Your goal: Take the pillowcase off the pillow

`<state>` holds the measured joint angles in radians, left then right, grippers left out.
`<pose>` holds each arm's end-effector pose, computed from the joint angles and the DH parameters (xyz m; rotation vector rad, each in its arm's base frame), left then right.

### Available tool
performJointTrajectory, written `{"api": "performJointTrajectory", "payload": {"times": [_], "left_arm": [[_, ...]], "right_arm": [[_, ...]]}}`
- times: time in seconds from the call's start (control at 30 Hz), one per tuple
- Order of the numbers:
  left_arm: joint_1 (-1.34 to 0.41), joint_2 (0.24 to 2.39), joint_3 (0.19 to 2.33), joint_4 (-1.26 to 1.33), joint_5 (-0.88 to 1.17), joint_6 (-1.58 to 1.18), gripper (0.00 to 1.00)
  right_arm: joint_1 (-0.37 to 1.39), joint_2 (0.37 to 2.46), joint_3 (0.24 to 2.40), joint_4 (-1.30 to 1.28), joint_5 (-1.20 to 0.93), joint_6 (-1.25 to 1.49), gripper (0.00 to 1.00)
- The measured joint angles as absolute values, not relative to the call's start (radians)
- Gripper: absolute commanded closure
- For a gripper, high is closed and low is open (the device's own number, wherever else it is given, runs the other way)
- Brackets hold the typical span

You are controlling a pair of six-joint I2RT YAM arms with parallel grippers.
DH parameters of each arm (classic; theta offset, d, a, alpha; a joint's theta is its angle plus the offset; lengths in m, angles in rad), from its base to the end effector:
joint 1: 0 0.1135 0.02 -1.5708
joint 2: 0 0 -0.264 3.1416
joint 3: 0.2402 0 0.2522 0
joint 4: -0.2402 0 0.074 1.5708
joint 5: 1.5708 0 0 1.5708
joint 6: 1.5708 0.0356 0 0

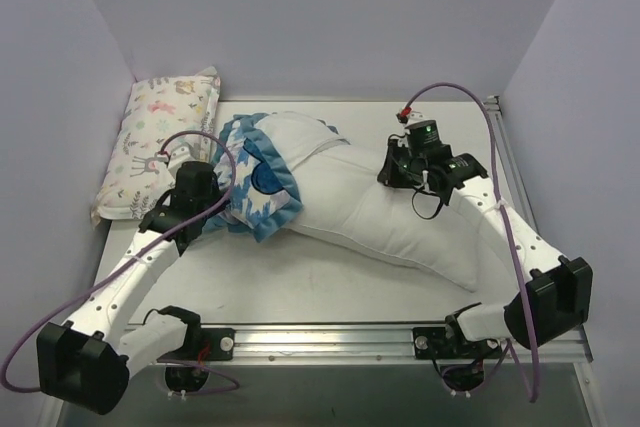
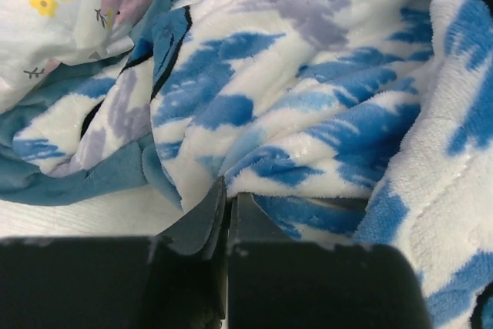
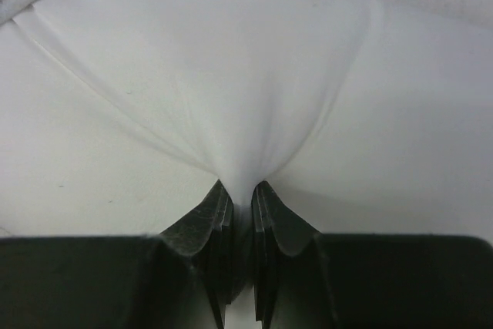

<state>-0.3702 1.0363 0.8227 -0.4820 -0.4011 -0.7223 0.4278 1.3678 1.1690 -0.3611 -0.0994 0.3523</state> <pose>0.2097 -0.0665 0.2790 -0.5902 2.1256 -0.1523 0.2819 0.1324 0.3244 -0.1422 2.1758 0.5589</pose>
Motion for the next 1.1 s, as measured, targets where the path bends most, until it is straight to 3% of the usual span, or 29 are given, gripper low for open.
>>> {"api": "performJointTrajectory", "payload": {"times": [0.17, 0.47, 0.5, 0.57, 0.6, 0.7, 0.8, 0.93, 1.1], "left_arm": [[-0.248, 1.06, 0.787, -0.429, -0.245, -0.729, 1.0], [-0.223, 1.294, 0.8, -0.305, -0.13, -0.727, 1.0], [-0.223, 1.312, 0.8, -0.284, -0.112, -0.725, 1.0], [-0.226, 1.336, 0.801, -0.259, -0.096, -0.72, 1.0], [-0.229, 1.345, 0.803, -0.256, -0.1, -0.716, 1.0], [-0.23, 1.365, 0.807, -0.253, -0.117, -0.704, 1.0], [-0.23, 1.369, 0.807, -0.254, -0.127, -0.695, 1.0], [-0.235, 1.369, 0.815, -0.255, -0.127, -0.688, 1.0], [-0.239, 1.37, 0.829, -0.258, -0.126, -0.679, 1.0]], "right_arm": [[0.379, 1.33, 1.17, -0.395, -0.166, 0.366, 1.0], [0.383, 1.285, 1.172, -0.469, -0.153, 0.351, 1.0], [0.387, 1.279, 1.172, -0.477, -0.143, 0.343, 0.81], [0.424, 1.262, 1.172, -0.492, -0.099, 0.319, 0.52], [0.451, 1.25, 1.173, -0.498, -0.064, 0.307, 0.3], [0.61, 1.198, 1.173, -0.495, 0.052, 0.228, 0.12], [0.838, 1.155, 1.169, -0.461, 0.158, 0.142, 0.01], [1.055, 1.194, 1.153, -0.416, 0.337, 0.034, 0.0], [1.203, 1.436, 1.124, -0.334, 0.529, -0.056, 0.0]]}}
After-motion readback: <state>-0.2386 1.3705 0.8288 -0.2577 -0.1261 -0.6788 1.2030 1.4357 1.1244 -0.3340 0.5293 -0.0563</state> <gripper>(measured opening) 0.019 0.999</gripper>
